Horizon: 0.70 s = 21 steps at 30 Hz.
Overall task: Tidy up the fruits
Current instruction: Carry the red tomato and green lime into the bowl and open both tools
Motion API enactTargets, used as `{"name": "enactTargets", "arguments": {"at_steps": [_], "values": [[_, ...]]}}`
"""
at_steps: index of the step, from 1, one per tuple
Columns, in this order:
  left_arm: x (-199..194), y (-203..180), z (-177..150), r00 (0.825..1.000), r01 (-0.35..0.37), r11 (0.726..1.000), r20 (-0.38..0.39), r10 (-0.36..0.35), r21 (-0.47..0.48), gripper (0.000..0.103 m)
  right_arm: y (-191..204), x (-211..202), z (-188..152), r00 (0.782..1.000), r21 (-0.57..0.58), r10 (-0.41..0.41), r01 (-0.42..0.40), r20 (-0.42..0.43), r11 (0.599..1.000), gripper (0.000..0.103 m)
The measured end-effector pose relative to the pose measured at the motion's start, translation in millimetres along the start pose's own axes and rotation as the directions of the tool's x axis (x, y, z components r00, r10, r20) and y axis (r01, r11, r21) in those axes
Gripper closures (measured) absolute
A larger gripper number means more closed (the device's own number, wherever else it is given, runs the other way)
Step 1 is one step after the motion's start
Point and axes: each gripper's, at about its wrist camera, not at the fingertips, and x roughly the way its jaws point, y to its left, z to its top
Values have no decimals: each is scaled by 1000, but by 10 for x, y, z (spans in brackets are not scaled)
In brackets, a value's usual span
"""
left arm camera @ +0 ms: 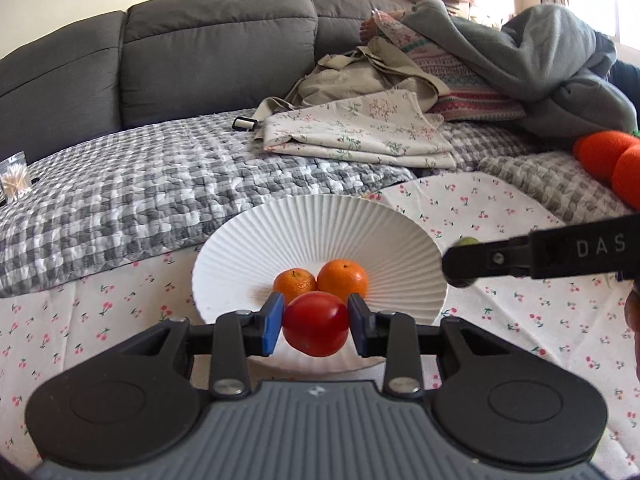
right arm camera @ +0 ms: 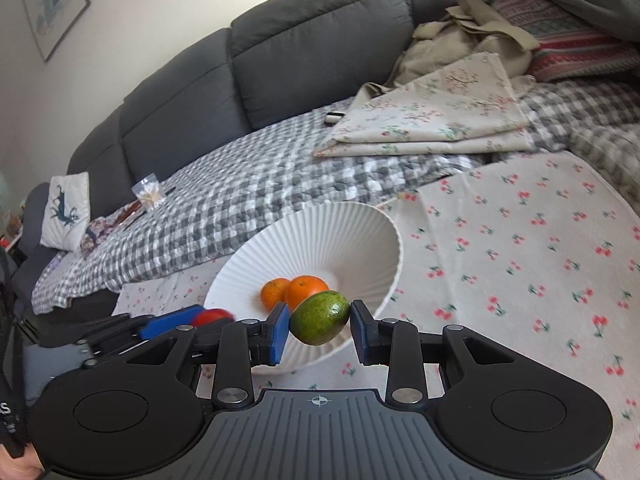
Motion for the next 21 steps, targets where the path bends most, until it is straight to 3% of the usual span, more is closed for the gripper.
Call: {"name": "enactTargets", "arguments": {"at_steps": [13, 21], "values": [[285, 60, -31, 999, -22, 1000, -35, 23, 7, 69, 114, 474, -8, 997, -93, -56, 52, -50, 994, 71], [183, 212, 21, 1000, -20, 998, -16, 19, -55, 56, 4, 318, 83, 999, -15, -40, 40, -15, 999, 66]]}}
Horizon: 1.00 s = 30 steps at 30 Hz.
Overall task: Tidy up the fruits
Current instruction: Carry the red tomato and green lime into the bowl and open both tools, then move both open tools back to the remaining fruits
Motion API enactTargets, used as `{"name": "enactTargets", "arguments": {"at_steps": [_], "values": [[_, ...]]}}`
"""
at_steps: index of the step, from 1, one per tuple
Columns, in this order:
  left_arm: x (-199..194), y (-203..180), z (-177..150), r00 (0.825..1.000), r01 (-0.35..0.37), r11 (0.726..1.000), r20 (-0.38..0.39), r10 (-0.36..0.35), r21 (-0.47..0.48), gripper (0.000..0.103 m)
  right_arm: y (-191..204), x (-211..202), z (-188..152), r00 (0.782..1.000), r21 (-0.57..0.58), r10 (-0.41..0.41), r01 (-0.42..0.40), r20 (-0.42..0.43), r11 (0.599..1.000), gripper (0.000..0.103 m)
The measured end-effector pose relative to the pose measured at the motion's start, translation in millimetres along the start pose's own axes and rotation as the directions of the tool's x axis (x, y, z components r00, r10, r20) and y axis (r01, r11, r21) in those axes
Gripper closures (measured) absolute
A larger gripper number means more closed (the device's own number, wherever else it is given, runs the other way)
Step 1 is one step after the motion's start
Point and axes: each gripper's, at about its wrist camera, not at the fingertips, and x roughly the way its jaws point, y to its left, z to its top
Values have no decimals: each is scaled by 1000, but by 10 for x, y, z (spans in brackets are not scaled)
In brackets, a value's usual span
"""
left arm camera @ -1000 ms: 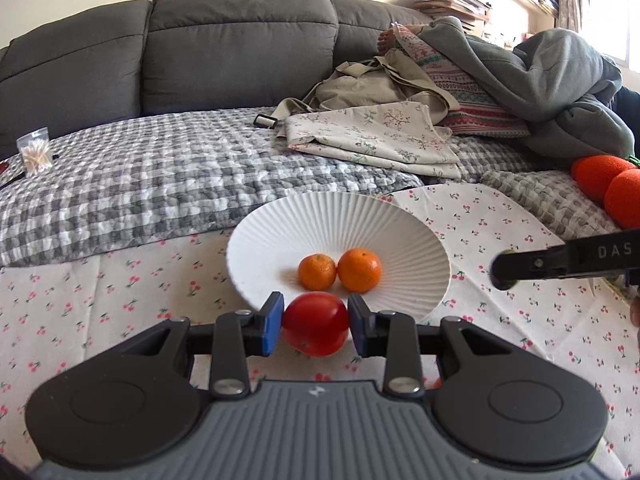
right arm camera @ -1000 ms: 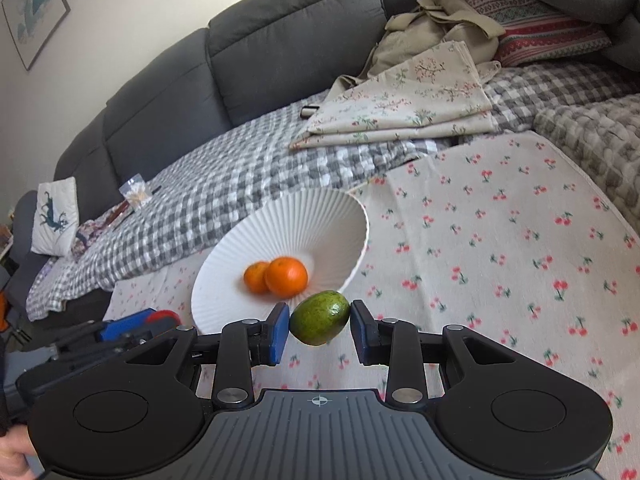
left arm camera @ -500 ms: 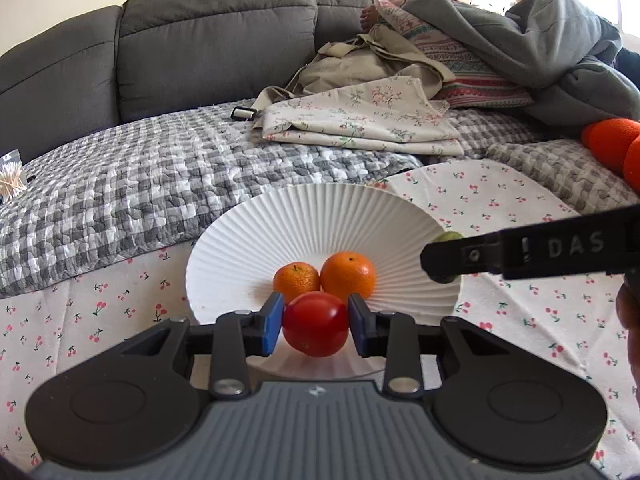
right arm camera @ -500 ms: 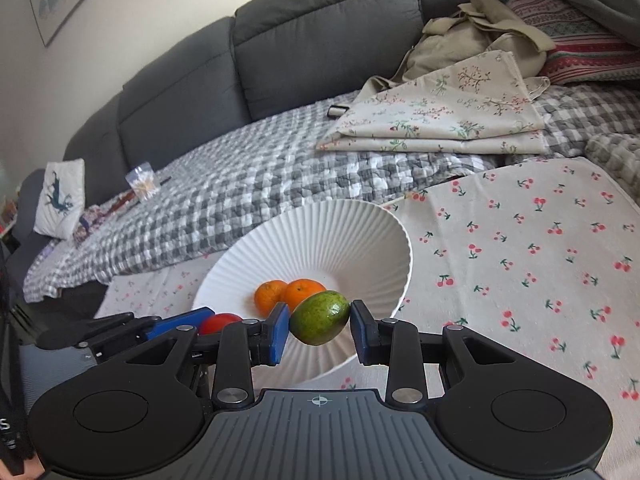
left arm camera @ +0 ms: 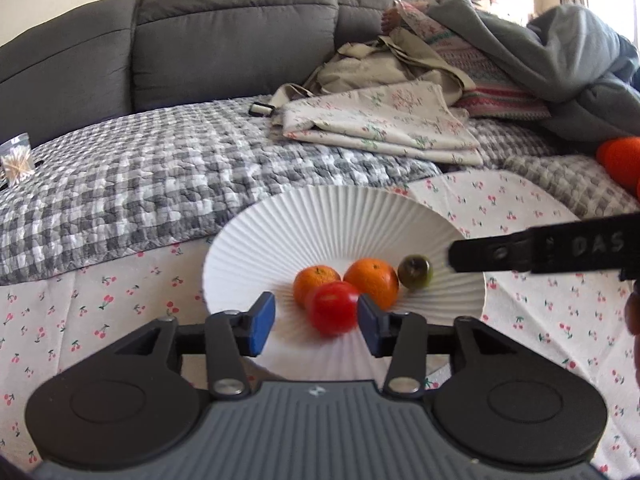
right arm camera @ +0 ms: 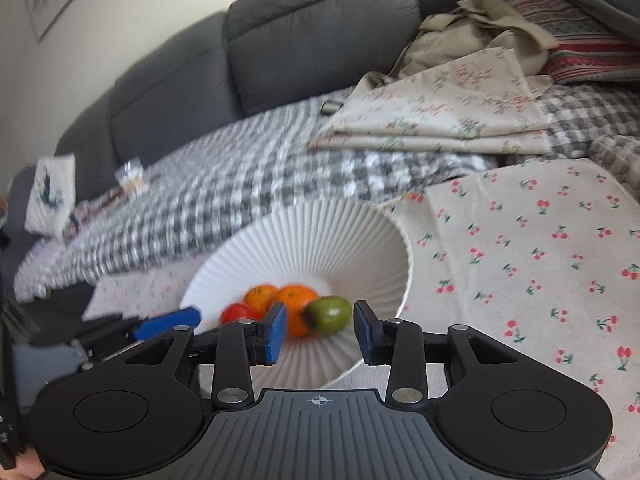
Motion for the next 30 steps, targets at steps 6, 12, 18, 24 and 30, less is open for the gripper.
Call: {"name": "enactTargets", "arguments": {"at_steps": [6, 12, 18, 24, 30], "values": [[-156, 110, 41, 1000, -4, 999, 16, 5, -37, 55, -144, -197, 75, 1000, 78, -20, 19, 11, 997, 64], [-335, 83, -29, 1000, -7, 999, -13, 7, -49, 46, -123, -379, 24, 1000, 75, -6, 8, -20, 997, 51], [-591, 13, -115, 999, 27, 998, -28, -28, -55, 28, 35, -470, -120, 997, 30, 2, 0, -76, 1000, 40], [-829, -64, -224, 1000, 15, 998, -24, -16, -66, 6, 168, -634, -275, 996, -23, -27, 25, -83, 999, 18], [-979, -72, -383, 998, 13, 997, -53, -17, -72, 1, 255, -847, -436, 997, -51, -31, 28, -66, 998, 3]]}}
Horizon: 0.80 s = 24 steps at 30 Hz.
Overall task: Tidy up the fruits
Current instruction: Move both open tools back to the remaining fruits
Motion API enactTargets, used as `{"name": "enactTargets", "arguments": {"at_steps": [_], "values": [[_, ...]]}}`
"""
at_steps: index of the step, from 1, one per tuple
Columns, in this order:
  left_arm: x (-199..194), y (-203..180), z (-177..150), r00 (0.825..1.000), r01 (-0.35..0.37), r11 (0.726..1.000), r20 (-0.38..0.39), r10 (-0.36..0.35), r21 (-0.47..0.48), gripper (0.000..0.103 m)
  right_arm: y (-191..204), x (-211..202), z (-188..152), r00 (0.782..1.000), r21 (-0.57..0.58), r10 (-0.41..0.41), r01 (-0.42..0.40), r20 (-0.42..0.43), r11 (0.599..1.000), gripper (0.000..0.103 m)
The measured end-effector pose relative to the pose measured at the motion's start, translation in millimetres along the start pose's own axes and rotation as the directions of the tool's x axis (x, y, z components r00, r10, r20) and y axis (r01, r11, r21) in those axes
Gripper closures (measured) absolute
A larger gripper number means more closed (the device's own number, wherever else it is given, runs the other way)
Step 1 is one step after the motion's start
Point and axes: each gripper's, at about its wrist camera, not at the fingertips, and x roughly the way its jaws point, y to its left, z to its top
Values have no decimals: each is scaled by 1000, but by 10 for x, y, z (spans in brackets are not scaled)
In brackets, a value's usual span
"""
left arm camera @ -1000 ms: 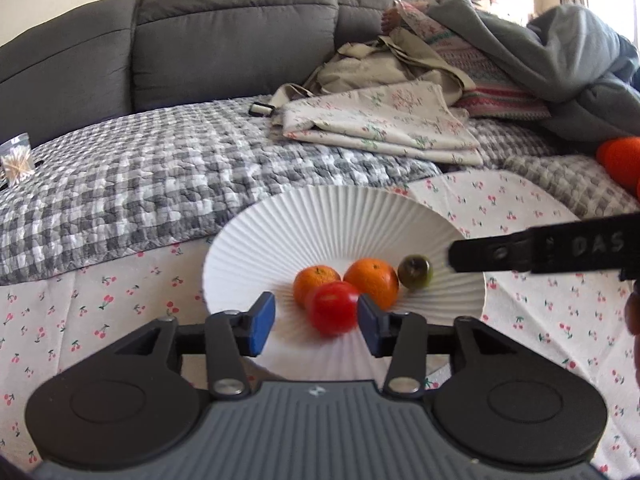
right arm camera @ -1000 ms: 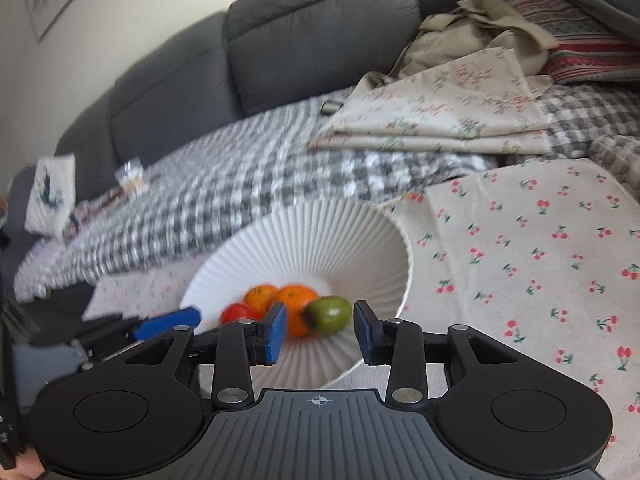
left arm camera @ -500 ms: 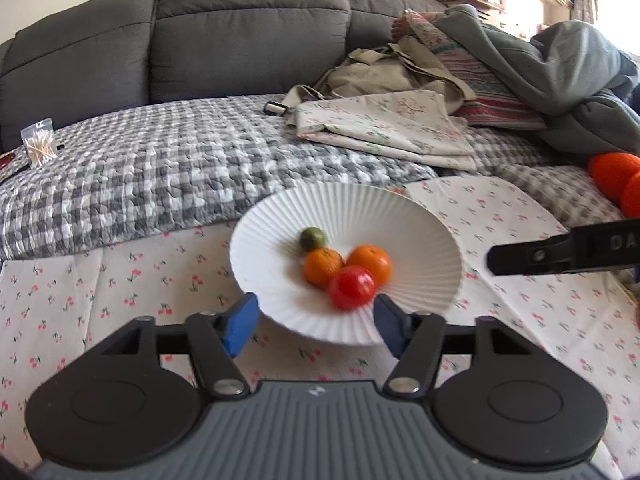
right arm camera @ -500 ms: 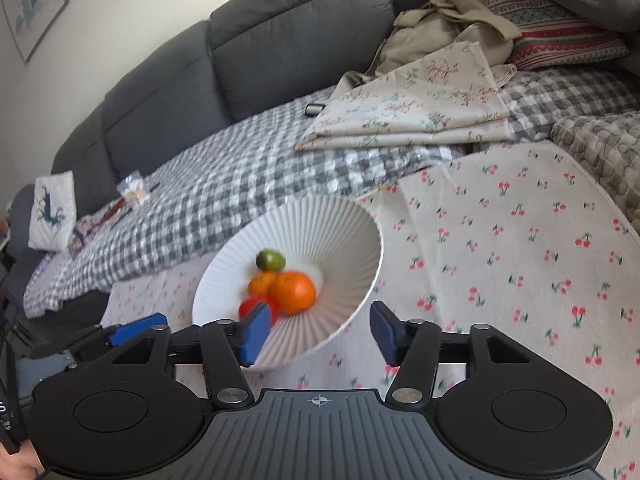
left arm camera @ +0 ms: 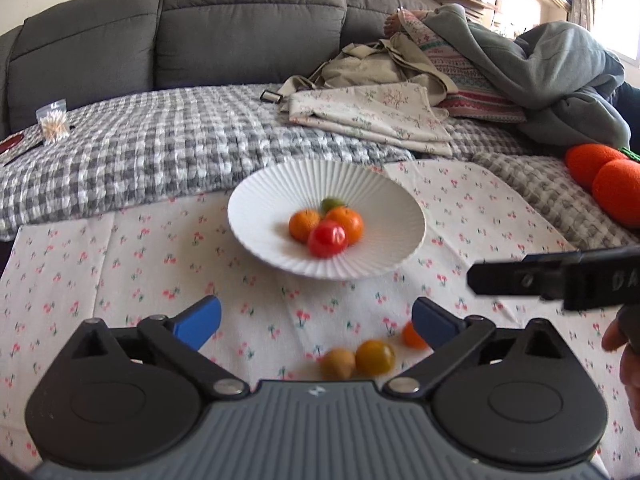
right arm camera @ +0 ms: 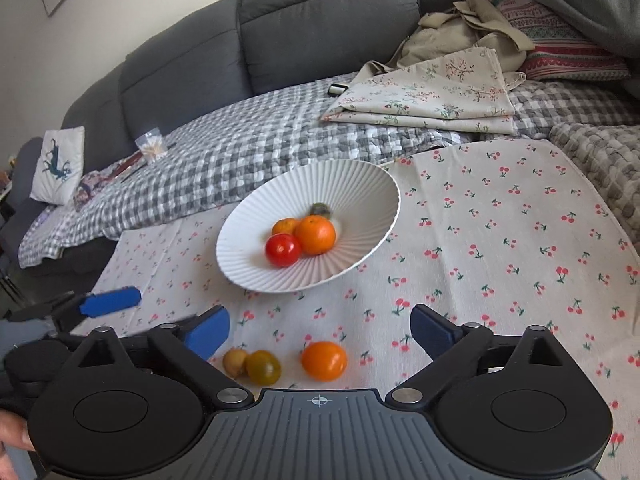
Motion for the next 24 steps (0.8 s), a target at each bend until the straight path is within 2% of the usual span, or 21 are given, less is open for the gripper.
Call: {"name": "enactTargets", "arguments": {"at_steps": [7, 17, 24], "values": [[-155, -18, -225, 1000, 0, 1000, -26, 1, 6, 1, -1, -172, -142, 1000, 46, -14, 13, 23, 999, 0], [-301, -40, -481, 999, 39, 999, -19, -38, 37, 1, 186, -221, -299, 996, -24, -48, 49, 69, 999, 0], [-251, -85, -641, 998, 48, 989, -54, -41, 141, 1, 267, -102, -378, 996, -122, -82, 87, 44, 989, 0]]}}
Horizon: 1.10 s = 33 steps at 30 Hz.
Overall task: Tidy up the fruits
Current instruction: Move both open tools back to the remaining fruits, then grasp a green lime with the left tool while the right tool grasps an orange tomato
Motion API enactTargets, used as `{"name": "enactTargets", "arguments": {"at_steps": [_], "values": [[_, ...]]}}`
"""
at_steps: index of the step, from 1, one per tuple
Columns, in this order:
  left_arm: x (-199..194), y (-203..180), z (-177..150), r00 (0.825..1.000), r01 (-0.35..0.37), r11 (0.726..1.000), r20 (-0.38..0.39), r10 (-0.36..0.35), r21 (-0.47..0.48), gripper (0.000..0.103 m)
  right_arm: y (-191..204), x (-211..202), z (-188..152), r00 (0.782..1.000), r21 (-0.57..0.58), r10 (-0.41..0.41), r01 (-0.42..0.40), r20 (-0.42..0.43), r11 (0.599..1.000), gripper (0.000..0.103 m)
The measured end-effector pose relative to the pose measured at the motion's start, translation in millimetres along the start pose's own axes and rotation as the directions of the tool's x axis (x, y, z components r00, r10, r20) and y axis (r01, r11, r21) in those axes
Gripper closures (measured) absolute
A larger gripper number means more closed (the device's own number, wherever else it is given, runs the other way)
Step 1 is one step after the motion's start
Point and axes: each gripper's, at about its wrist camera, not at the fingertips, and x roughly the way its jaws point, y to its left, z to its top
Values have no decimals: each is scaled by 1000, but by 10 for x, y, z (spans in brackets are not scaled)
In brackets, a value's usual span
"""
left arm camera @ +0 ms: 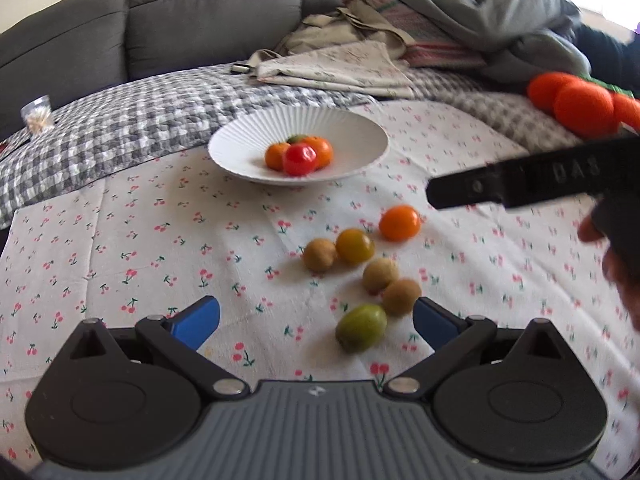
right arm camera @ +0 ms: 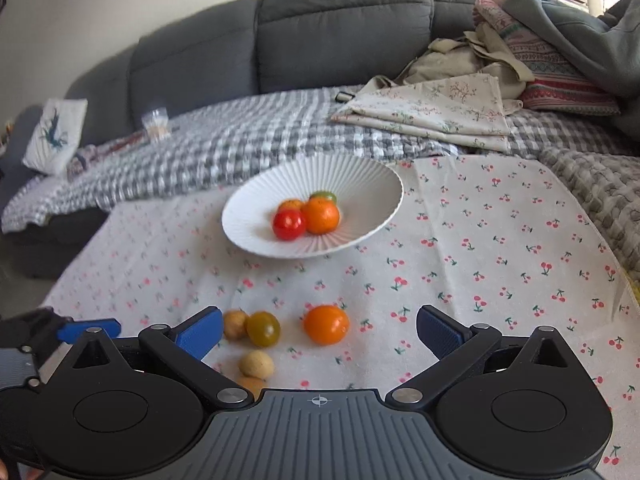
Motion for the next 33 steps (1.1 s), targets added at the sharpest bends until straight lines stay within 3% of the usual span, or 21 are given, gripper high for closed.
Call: {"name": "enactTargets", "arguments": {"at_steps": [8, 11, 17, 21, 25, 30, 33], "values": [[64, -109, -61, 999, 38, 996, -7, -37, 86, 6, -156, 39, 16, 998, 102, 62, -58, -33, 993, 1], [106, -143, -66, 999, 42, 994, -19, -40, 101, 21, -162, 47, 17, 996, 107, 77, -73, -42, 992, 2], [199, -197, -72, 999, 43, 988, -27, -40, 147, 46, -103, 127, -9, 994, 84, 83, -76, -77, 994, 14], [268, -213, -67, 997, 71, 985, -45, -65, 157, 72, -133, 193, -23, 993, 100, 81, -72, -92, 992, 22], [263, -200, -50, 996, 72, 985, -61, -63, 155, 74, -179, 260, -33, 991, 103, 82, -72, -103, 992, 34], [186, -33, 10, 997, 46, 996, -58, -42, 74, 74, -197, 407, -23, 990, 85, 78, -69, -116, 994, 55], [181, 79, 36, 998, 21, 1000, -55, -20, 22, 74, -166, 512, -16, 990, 56, 75, -69, -121, 996, 60]]}}
